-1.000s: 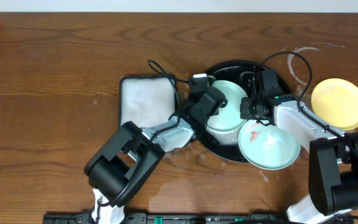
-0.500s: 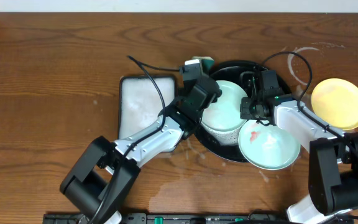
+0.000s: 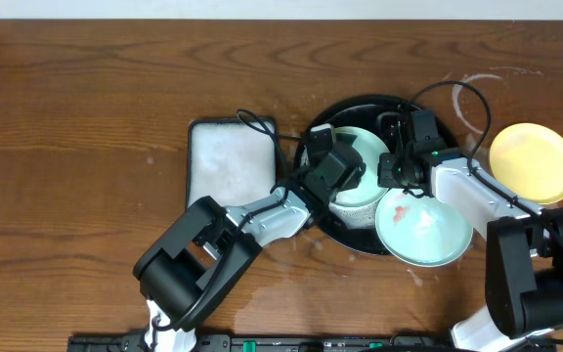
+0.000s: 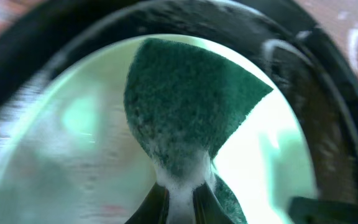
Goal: Clean dirty plates on tray and stack at the side
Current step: 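Scrub the pale green plate with the sponge while right gripper holds it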
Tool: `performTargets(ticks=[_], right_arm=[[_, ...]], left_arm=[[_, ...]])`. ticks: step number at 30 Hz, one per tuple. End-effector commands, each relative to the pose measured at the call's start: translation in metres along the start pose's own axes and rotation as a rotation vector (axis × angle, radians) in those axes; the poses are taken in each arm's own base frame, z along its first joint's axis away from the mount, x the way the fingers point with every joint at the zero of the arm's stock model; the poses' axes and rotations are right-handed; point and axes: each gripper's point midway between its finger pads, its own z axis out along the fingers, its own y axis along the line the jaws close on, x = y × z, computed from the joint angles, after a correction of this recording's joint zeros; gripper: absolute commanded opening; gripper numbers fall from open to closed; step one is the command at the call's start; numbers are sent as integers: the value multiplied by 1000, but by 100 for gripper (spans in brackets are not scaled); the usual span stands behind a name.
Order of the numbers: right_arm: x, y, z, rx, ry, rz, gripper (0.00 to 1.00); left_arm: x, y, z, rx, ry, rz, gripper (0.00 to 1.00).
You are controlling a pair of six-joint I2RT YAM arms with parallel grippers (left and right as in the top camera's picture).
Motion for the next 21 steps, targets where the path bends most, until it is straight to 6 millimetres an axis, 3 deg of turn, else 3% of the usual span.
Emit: performTargets(ticks=[1, 5, 8, 12, 16, 21], right_arm=[[18, -4, 5, 20, 55, -8, 1], [19, -4, 5, 21, 59, -8, 1], [20, -4, 5, 23, 65, -8, 1], [22, -5, 4, 24, 69, -9, 1], [21, -5, 4, 24, 68, -8, 1], [18, -3, 5, 15, 56, -8, 1]], left_arm=[[-7, 45, 1, -182, -37, 133, 8], [-27, 82, -7, -359, -90, 300, 8], [-45, 85, -15, -387, -128, 352, 8], [-76, 66, -34, -330, -210, 305, 8], [-104, 33, -63, -214, -291, 253, 8], [-94, -6, -71, 12, -207, 103, 7]])
